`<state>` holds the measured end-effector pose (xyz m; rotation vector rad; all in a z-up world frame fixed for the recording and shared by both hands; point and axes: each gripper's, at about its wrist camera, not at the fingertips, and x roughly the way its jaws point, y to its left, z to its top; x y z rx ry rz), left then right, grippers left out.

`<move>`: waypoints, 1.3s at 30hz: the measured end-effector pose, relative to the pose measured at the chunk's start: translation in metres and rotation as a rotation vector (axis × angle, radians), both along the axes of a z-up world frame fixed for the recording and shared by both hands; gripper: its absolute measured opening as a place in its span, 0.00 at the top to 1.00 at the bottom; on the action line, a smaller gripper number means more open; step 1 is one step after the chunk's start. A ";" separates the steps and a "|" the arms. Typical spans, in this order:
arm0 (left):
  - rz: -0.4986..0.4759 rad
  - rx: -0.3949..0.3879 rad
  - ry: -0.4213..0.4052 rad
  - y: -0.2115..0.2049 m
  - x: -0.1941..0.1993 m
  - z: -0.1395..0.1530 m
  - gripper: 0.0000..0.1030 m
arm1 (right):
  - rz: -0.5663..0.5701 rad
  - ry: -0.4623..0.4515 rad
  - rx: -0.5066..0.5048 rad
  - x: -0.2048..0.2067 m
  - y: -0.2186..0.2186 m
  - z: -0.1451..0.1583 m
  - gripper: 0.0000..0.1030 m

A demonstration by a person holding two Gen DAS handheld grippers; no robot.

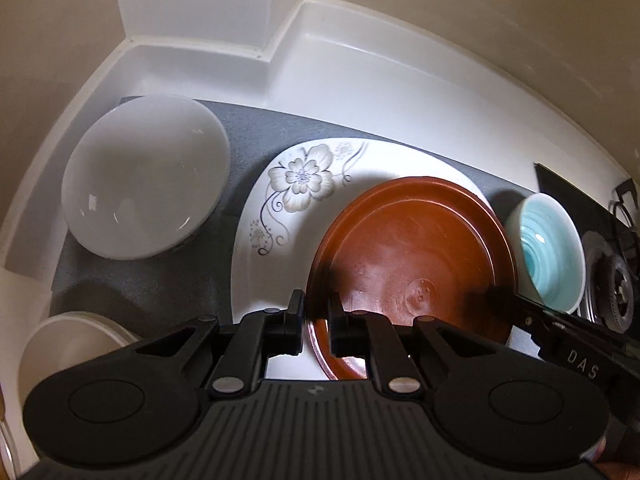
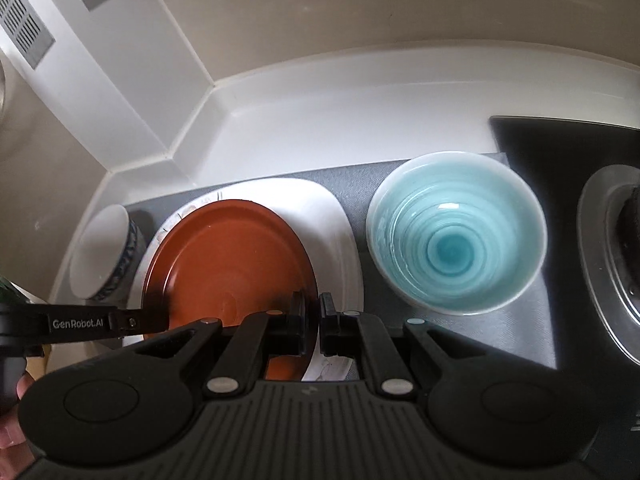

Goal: Organize plates and bowls
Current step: 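Carry the orange plate and lower it onto the stacked floral plates, then open both grippers and withdraw from the orange plate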

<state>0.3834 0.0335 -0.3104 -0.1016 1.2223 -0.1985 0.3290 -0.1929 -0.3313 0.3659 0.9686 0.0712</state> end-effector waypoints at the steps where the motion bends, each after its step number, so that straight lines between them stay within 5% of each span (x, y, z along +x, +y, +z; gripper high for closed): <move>1: 0.004 0.000 -0.002 0.000 0.000 0.000 0.89 | 0.002 -0.001 -0.003 0.002 0.001 -0.003 0.91; 13: 0.018 0.007 -0.055 -0.004 0.010 -0.015 0.89 | 0.038 -0.057 -0.097 0.012 0.010 -0.019 0.90; 18: 0.037 -0.065 -0.099 0.013 -0.004 -0.003 0.87 | 0.027 -0.104 -0.082 -0.001 0.007 -0.004 0.56; 25: 0.006 -0.037 -0.058 0.005 -0.008 -0.015 0.87 | 0.027 -0.086 -0.053 -0.012 0.010 -0.011 0.59; 31: 0.042 -0.087 -0.078 0.029 -0.029 0.003 0.86 | 0.010 -0.130 -0.036 -0.043 0.006 -0.001 0.59; 35: 0.091 -0.135 -0.077 0.053 -0.035 0.017 0.72 | -0.062 -0.157 -0.012 -0.066 -0.015 0.006 0.59; 39: 0.169 -0.089 -0.133 0.076 -0.027 0.033 0.66 | -0.111 -0.139 0.037 -0.080 -0.033 0.010 0.59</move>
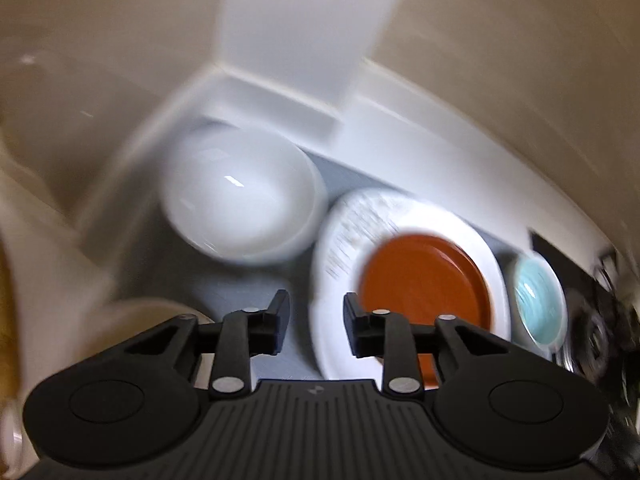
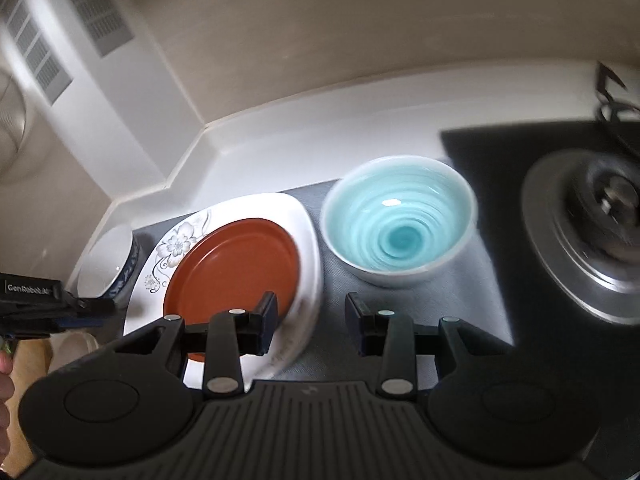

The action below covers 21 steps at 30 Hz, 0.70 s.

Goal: Organize plates and bowls
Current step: 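Open both grippers and withdraw from the orange plate, then grasp the white bowl rim with both grippers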

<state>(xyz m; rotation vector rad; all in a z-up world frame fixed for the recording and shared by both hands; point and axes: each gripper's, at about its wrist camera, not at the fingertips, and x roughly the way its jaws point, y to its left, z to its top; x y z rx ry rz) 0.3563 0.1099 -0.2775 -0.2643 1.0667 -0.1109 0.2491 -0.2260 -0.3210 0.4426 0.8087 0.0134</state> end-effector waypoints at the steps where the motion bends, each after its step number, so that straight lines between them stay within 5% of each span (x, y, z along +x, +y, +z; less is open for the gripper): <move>1: 0.028 0.003 -0.010 0.009 0.004 0.003 0.63 | 0.005 -0.005 0.004 -0.001 -0.001 0.003 0.59; 8: 0.174 0.109 -0.043 0.057 0.028 0.003 0.67 | 0.151 -0.077 0.043 0.028 0.043 0.027 0.60; 16: 0.195 0.011 0.009 0.077 0.037 -0.020 0.81 | 0.343 -0.094 0.037 0.098 0.133 0.027 0.63; 21: 0.177 0.046 -0.008 0.071 0.039 -0.021 0.84 | 0.430 -0.065 -0.047 0.128 0.175 0.012 0.68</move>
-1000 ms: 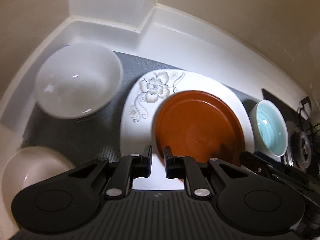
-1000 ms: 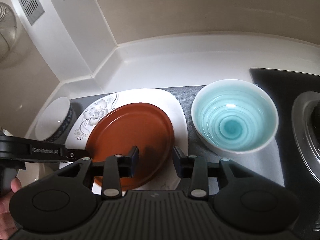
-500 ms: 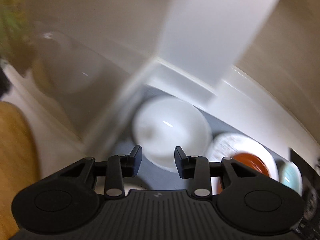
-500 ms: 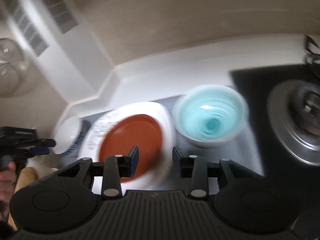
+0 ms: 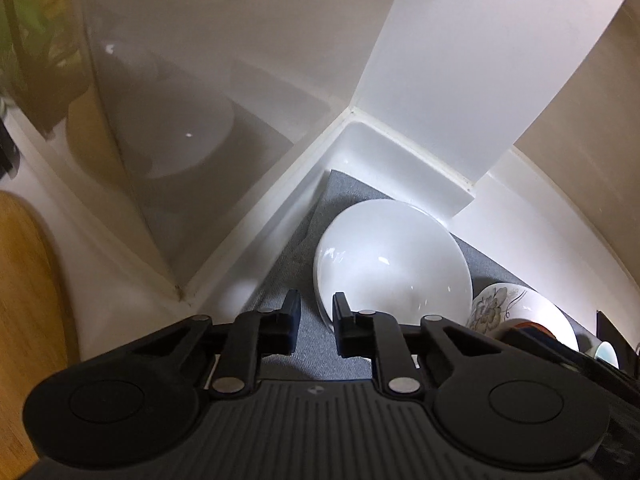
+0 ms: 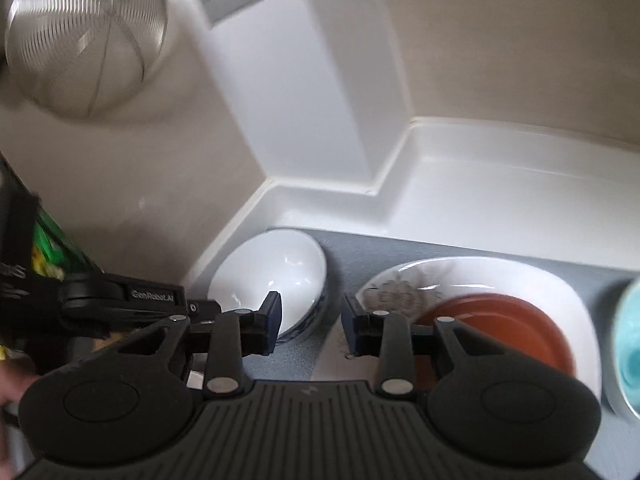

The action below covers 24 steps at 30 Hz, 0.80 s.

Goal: Organize plates and bowls
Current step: 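Grasp the white bowl rim with both grippers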

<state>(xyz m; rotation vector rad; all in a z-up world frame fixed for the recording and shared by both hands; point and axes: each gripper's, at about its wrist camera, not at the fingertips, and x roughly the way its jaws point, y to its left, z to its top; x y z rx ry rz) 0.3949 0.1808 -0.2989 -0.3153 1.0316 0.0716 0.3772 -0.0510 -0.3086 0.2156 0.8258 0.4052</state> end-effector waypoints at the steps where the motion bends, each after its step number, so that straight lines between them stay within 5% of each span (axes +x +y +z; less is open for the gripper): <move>1: 0.004 0.001 -0.007 0.000 -0.001 0.001 0.85 | 0.007 0.006 -0.009 0.004 0.005 -0.003 0.69; 7: 0.002 -0.084 0.022 0.008 0.001 -0.008 0.85 | 0.036 0.049 -0.015 0.016 0.021 -0.015 0.70; 13: 0.091 -0.272 0.088 0.029 0.015 -0.032 0.85 | -0.010 0.080 -0.068 0.029 0.026 -0.025 0.71; 15: 0.111 -0.312 0.099 0.034 0.017 -0.037 0.85 | -0.038 0.084 -0.018 0.031 0.017 -0.024 0.71; 21: 0.101 -0.264 0.106 0.019 0.023 -0.041 0.87 | 0.012 0.092 -0.026 0.038 0.020 -0.032 0.71; 24: 0.085 -0.201 0.098 0.009 0.022 -0.036 0.87 | 0.034 0.083 -0.073 0.038 0.029 -0.032 0.85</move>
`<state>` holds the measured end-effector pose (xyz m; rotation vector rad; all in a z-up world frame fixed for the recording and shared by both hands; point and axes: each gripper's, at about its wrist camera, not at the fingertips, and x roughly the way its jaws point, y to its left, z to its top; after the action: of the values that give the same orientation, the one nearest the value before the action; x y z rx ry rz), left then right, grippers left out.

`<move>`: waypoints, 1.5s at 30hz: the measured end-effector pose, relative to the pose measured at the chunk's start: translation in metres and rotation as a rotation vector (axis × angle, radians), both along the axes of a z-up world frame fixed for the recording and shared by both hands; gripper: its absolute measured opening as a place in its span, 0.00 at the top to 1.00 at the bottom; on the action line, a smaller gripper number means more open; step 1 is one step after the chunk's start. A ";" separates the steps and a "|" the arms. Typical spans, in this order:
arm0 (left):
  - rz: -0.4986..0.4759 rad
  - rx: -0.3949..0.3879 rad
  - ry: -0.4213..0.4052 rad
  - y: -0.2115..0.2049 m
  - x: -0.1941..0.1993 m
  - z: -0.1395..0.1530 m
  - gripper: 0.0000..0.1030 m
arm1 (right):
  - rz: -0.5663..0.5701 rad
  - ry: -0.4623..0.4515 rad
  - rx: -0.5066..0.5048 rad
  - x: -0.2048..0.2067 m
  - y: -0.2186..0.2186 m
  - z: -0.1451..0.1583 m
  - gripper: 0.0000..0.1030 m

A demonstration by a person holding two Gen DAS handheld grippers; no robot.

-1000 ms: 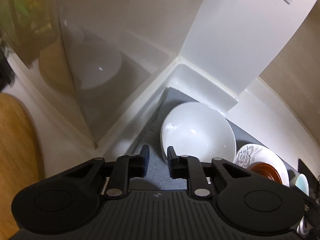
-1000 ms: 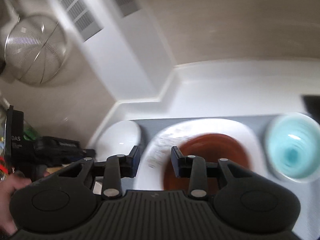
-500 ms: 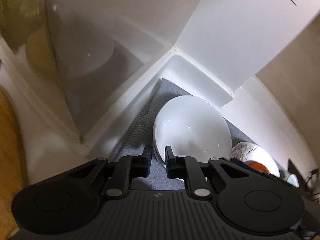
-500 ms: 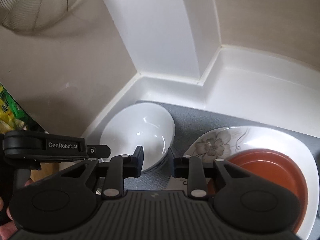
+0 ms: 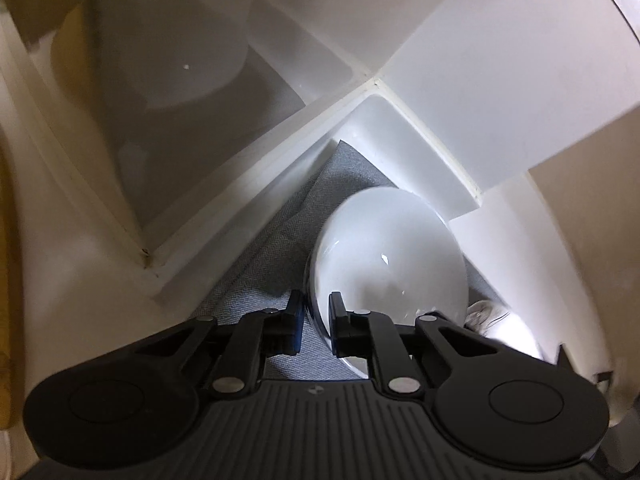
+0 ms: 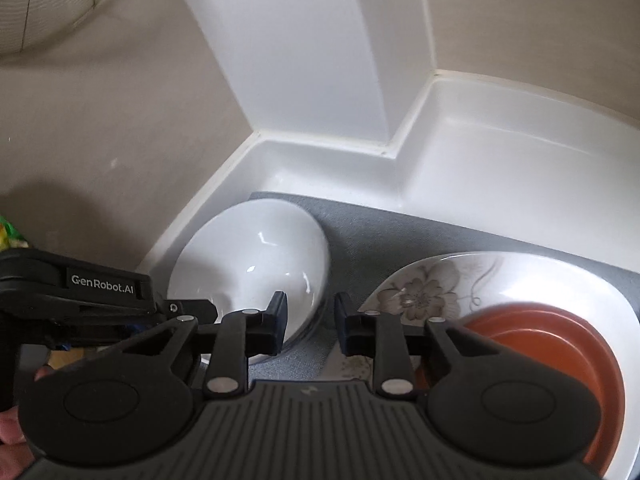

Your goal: Organize plates and bowls

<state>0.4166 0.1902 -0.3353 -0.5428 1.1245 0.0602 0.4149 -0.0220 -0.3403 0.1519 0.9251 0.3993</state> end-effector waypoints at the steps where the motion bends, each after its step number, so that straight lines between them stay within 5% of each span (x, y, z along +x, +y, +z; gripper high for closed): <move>1: -0.005 0.016 0.000 -0.003 -0.001 0.001 0.87 | 0.000 -0.006 -0.017 0.000 0.002 0.001 0.85; 16: -0.081 0.116 -0.046 -0.032 -0.033 0.043 0.87 | -0.050 -0.043 0.081 -0.038 -0.024 0.024 0.87; 29: -0.332 0.065 -0.150 -0.163 -0.045 0.098 0.87 | -0.280 -0.174 0.069 -0.114 -0.149 0.084 0.86; 35: -0.470 -0.013 -0.081 -0.239 -0.031 0.090 0.87 | -0.439 -0.157 0.047 -0.135 -0.221 0.086 0.86; 45: -0.580 0.020 0.078 -0.313 -0.003 0.039 0.87 | -0.567 -0.028 0.109 -0.124 -0.296 0.036 0.85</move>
<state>0.4132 -0.1224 -0.2959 -0.1812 1.3188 -0.4124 0.2908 -0.3181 -0.3042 0.4936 0.7918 -0.0746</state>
